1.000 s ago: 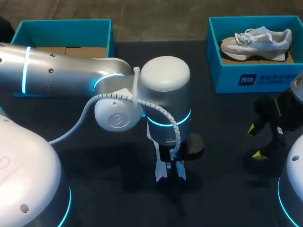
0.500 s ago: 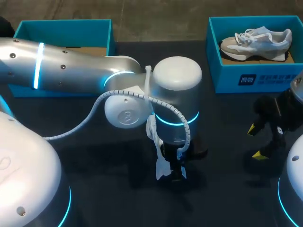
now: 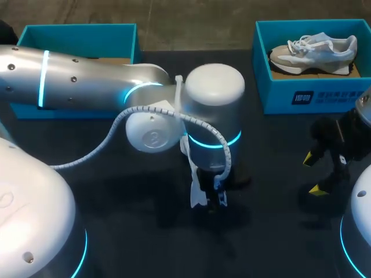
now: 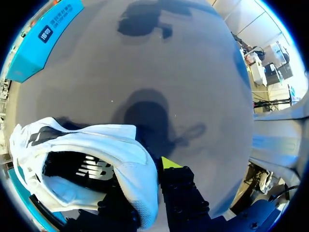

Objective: Take the shoe out of the shoebox, open the shoe tongue, remove and reinsert the insole, then place the shoe into the shoebox

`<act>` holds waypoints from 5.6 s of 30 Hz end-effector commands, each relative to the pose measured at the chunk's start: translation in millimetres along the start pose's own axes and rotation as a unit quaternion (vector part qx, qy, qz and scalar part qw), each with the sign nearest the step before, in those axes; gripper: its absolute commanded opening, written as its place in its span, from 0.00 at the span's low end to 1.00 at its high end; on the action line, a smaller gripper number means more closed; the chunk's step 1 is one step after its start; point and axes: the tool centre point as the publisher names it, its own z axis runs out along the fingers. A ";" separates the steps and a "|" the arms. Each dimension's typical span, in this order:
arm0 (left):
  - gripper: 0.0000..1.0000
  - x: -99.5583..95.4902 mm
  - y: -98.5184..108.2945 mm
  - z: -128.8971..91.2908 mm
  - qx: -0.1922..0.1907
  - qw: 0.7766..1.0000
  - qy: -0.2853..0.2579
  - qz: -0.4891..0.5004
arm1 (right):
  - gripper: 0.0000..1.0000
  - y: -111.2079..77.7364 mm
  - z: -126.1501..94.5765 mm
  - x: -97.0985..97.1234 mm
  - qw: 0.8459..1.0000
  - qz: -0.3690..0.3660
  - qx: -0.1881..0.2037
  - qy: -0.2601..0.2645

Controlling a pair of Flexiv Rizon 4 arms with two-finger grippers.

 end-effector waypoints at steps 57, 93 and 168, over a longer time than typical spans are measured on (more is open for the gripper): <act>0.00 -153.6 131.3 -263.7 0.054 0.998 0.008 0.043 | 1.00 0.1 0.6 1.4 1.000 0.000 0.001 -0.002; 0.00 -256.9 283.1 -295.2 0.038 0.999 0.012 0.003 | 1.00 0.1 0.6 1.4 1.000 0.000 0.001 -0.002; 0.00 -409.4 472.5 -262.9 -0.072 0.867 -0.028 0.493 | 1.00 0.1 0.6 1.4 1.000 0.000 0.001 -0.002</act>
